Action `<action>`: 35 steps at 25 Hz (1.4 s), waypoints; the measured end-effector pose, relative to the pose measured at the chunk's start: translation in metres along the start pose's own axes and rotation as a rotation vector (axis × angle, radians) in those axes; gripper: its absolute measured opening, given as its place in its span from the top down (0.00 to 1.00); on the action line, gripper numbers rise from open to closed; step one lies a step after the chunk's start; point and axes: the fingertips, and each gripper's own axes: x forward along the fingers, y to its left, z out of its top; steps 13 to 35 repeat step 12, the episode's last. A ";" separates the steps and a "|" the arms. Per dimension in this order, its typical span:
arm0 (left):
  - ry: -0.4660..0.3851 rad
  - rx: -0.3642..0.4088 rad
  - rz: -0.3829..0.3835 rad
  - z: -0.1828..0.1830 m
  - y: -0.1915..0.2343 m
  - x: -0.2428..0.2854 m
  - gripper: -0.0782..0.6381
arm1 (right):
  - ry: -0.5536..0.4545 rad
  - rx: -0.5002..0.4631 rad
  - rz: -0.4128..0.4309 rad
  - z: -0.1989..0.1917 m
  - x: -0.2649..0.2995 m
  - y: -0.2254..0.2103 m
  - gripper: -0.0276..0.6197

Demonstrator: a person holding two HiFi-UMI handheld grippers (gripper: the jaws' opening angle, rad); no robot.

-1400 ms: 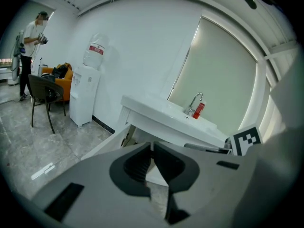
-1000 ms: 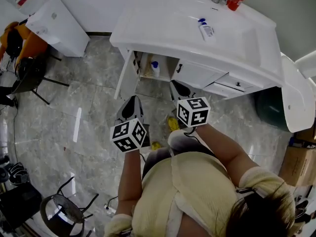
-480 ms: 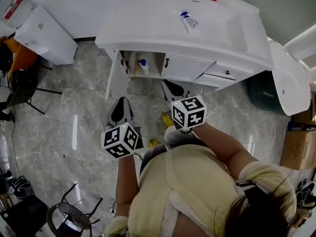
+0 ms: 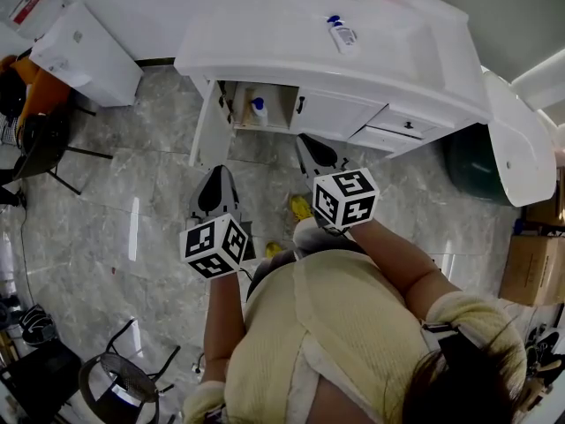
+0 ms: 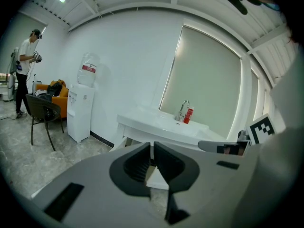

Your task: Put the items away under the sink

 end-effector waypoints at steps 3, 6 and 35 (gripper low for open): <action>-0.002 -0.002 0.003 -0.001 0.000 0.000 0.81 | -0.003 0.005 -0.011 0.002 -0.002 -0.002 0.92; 0.005 -0.003 0.002 -0.004 -0.003 0.003 0.81 | -0.007 0.009 -0.018 0.004 -0.004 -0.006 0.92; 0.017 -0.006 -0.008 -0.007 -0.008 0.006 0.81 | -0.007 0.008 -0.030 0.007 -0.008 -0.011 0.92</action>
